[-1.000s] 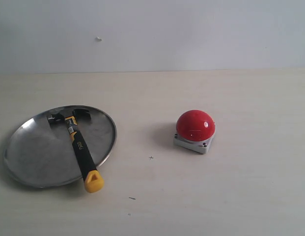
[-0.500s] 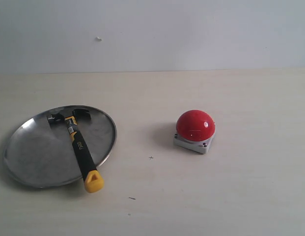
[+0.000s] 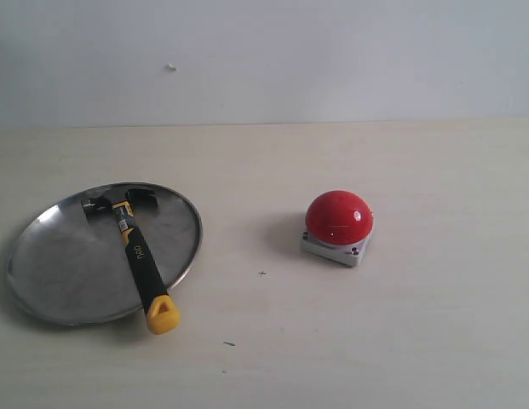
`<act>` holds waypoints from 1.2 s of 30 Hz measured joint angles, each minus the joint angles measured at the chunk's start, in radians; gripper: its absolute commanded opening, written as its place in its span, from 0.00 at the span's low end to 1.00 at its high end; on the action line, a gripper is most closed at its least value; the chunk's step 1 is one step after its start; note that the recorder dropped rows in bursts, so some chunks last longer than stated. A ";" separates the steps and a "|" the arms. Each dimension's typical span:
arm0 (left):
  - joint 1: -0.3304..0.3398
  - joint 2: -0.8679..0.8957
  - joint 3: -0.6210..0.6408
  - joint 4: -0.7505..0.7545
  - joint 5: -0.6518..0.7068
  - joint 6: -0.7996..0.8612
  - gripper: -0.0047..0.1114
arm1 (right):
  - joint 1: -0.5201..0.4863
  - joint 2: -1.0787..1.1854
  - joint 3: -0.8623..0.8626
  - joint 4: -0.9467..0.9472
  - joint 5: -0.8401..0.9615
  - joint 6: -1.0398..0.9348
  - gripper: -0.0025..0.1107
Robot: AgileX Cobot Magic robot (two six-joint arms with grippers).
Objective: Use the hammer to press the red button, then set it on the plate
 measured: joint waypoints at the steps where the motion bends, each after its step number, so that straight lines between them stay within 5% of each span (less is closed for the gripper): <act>1: 0.000 0.000 0.000 0.000 0.000 0.000 0.04 | 0.000 0.000 0.000 0.000 0.000 0.000 0.02; 17: 0.000 0.000 0.000 0.000 0.009 0.029 0.04 | 0.000 0.000 0.000 0.000 0.000 0.000 0.02; 28: 0.000 0.002 0.000 0.002 0.209 0.024 0.04 | 0.000 0.000 0.000 0.000 0.000 0.000 0.02; 36: 0.052 -0.207 0.061 0.003 0.351 -0.205 0.04 | 0.000 0.000 0.000 0.000 0.000 0.000 0.02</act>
